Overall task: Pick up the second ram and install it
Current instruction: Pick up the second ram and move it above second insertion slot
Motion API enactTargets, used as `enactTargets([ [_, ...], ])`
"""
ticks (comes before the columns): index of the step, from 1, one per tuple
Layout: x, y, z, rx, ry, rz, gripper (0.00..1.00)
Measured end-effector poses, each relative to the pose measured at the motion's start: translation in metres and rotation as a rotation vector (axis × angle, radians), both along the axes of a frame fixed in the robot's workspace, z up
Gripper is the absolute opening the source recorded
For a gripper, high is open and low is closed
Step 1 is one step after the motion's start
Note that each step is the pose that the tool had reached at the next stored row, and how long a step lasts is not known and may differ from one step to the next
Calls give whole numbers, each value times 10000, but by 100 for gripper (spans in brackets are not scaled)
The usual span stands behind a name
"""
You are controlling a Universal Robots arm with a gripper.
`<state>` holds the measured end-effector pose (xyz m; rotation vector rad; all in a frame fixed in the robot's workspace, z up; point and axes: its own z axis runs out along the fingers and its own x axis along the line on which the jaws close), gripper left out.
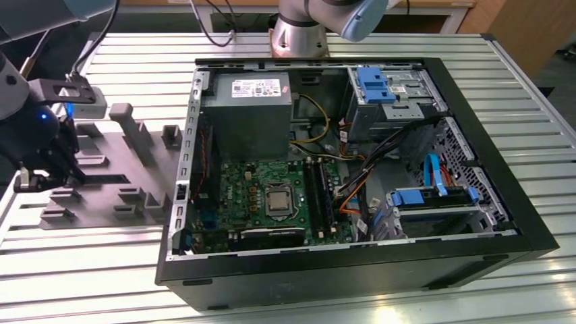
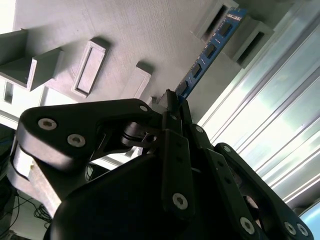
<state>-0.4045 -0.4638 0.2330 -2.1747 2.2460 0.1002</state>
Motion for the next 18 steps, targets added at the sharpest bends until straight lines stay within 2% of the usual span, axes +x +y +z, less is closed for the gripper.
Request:
enactTargets([
  [11, 0, 0, 79, 0, 0, 0, 14],
  [18, 0, 0, 92, -2, 1, 0, 14],
])
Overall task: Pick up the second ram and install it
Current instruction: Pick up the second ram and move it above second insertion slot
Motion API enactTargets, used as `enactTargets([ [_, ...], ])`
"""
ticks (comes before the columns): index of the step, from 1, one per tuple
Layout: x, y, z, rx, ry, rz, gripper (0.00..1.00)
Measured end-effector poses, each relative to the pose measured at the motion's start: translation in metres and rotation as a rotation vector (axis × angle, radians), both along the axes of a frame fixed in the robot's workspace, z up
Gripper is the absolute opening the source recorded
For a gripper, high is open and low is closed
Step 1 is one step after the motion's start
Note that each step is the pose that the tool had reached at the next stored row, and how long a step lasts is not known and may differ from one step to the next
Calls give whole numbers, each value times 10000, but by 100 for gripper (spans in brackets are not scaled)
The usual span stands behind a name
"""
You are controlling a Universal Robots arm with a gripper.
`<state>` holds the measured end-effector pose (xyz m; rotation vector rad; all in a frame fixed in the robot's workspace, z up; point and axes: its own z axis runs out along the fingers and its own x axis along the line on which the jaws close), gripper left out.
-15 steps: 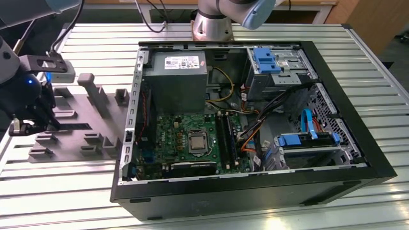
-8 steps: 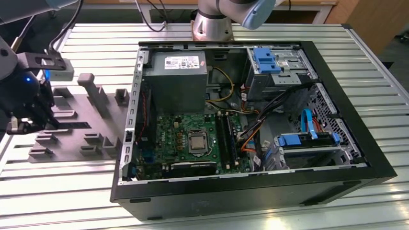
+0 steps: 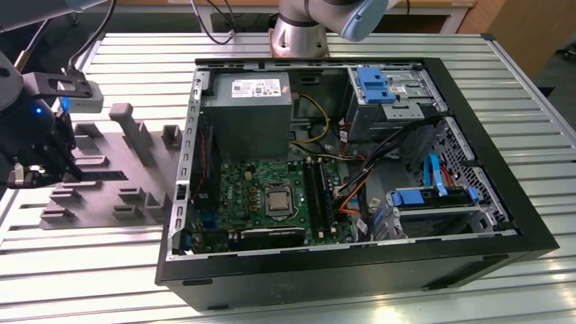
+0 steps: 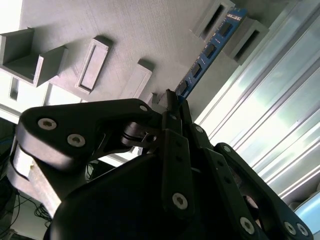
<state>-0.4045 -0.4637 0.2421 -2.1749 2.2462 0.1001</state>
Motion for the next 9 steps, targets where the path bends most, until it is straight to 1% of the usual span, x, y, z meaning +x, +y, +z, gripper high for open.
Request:
enactTargets([
  [9, 0, 0, 41, 3, -3, 0, 14],
])
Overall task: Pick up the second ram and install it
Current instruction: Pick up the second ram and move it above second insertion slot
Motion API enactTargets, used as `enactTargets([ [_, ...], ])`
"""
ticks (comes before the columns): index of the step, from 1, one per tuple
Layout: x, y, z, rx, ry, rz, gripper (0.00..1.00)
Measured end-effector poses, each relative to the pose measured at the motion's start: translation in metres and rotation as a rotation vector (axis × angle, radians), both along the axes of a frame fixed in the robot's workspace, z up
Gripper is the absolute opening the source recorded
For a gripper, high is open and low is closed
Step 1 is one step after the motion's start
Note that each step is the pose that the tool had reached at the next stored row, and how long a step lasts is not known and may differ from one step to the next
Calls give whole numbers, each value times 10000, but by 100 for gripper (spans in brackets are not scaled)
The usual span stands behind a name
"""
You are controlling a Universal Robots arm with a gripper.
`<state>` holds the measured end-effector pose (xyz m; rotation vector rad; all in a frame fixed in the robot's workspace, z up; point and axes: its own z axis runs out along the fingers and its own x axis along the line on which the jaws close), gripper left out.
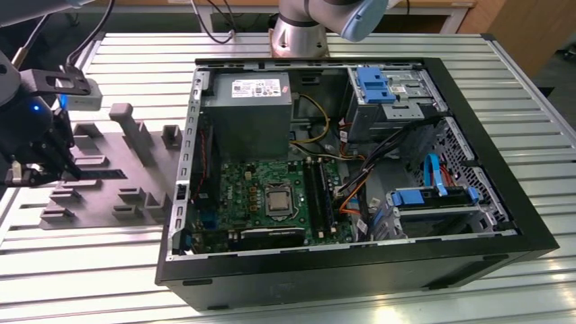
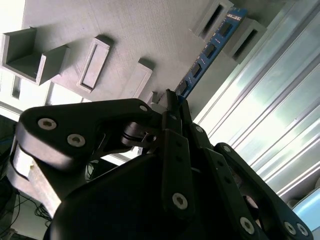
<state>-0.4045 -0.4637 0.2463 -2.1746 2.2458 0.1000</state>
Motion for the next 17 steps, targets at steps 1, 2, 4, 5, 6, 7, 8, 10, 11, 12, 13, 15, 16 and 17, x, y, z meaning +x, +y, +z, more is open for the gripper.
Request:
enactTargets([
  [1, 0, 0, 3, -1, 1, 0, 14],
  [2, 0, 0, 5, -1, 2, -1, 14],
  [4, 0, 0, 12, -1, 2, 0, 14],
  [5, 0, 0, 24, -1, 2, 0, 14],
  [6, 0, 0, 25, -1, 2, -1, 14],
  [7, 0, 0, 26, -2, 2, 0, 14],
  [8, 0, 0, 27, -2, 2, 0, 14],
  [10, 0, 0, 33, -3, 4, 0, 14],
  [11, 0, 0, 39, -4, 5, 0, 14],
  [12, 0, 0, 44, -4, 4, 0, 14],
  [13, 0, 0, 50, -3, 3, 0, 14],
  [15, 0, 0, 68, -3, 3, 0, 14],
  [16, 0, 0, 78, -2, 3, 0, 14],
  [17, 0, 0, 89, -3, 3, 0, 14],
])
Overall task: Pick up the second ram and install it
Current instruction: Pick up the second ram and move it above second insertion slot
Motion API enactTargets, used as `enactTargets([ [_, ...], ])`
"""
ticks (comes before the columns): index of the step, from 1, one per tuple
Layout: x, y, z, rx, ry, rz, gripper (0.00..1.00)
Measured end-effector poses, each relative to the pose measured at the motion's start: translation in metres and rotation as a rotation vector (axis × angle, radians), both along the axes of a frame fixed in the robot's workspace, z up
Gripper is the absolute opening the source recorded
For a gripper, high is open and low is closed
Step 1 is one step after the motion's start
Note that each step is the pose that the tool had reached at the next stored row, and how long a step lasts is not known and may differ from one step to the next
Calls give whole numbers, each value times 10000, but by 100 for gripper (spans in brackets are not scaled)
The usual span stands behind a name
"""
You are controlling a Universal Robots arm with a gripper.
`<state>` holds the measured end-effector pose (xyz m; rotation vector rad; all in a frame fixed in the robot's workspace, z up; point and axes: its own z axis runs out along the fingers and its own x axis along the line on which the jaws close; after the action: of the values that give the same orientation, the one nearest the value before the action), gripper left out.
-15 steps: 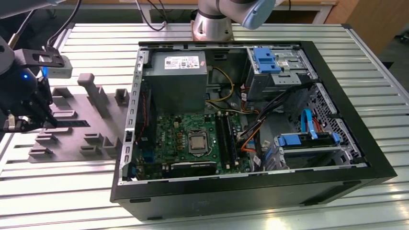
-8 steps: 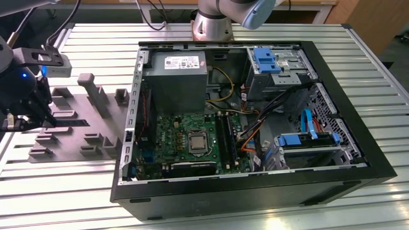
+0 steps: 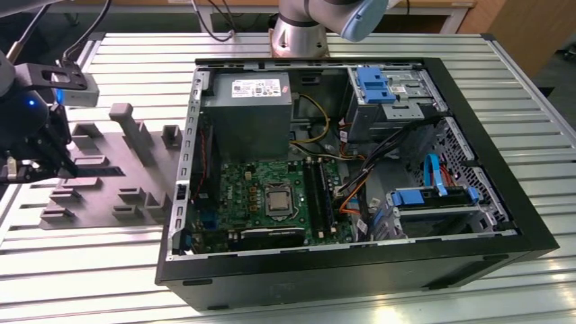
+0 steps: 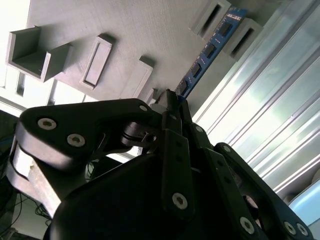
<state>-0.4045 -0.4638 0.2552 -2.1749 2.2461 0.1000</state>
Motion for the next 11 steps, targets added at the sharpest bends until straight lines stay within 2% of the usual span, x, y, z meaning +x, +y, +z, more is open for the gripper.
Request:
enactTargets([
  [5, 0, 0, 86, 0, 0, 0, 14],
  [11, 0, 0, 273, 1, -1, 0, 14],
])
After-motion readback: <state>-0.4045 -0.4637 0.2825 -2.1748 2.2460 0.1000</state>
